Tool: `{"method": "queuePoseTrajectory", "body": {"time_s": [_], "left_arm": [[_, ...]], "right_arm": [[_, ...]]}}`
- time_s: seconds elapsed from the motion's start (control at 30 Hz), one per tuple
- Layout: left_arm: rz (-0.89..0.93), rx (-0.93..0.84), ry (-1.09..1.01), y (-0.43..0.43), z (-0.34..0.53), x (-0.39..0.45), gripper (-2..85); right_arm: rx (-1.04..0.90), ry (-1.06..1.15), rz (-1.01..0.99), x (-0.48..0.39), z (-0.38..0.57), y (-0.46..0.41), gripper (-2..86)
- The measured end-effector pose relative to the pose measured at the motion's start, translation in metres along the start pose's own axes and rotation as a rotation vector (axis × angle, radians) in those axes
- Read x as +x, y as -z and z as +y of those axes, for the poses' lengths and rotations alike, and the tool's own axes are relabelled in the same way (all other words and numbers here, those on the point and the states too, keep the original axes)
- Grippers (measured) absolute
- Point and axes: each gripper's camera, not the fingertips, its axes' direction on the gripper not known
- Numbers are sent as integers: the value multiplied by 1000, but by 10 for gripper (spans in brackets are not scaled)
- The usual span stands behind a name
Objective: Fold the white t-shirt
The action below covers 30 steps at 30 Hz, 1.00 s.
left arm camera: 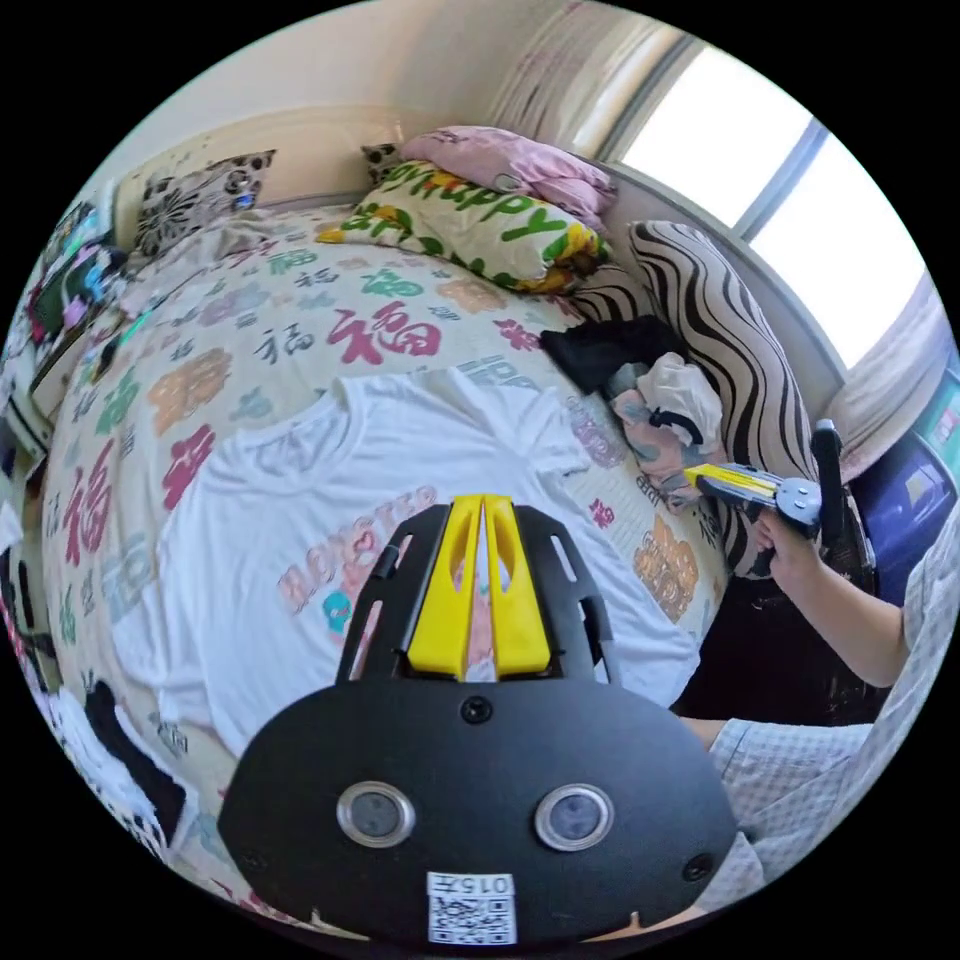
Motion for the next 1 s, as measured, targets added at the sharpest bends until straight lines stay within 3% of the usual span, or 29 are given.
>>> {"method": "queuePoseTrajectory", "body": {"time_s": [0.07, 0.17, 0.33, 0.57, 0.7, 0.8, 1.0], "left_arm": [[71, -51, -55, -37, -49, 11, 21], [138, -149, -156, -97, -121, 36, 60], [125, -298, -274, -186, -210, 79, 75], [60, -494, -306, -259, -258, 96, 57], [87, -434, -358, -247, -270, 89, 5], [152, -293, -324, -211, -274, 69, -1], [187, 2, -131, -91, -241, -14, -6]], "right_arm": [[-10, -57, -179, 7, -17, -21, 23], [-26, -128, -284, 16, -36, -45, 50], [-71, -183, -326, 16, -63, -74, 69], [-174, -244, -394, 4, -86, -111, 54], [-166, -255, -478, 4, -94, -113, 12], [-105, -237, -504, -1, -103, -101, 3], [14, 25, -549, -55, -132, -61, -1]]}}
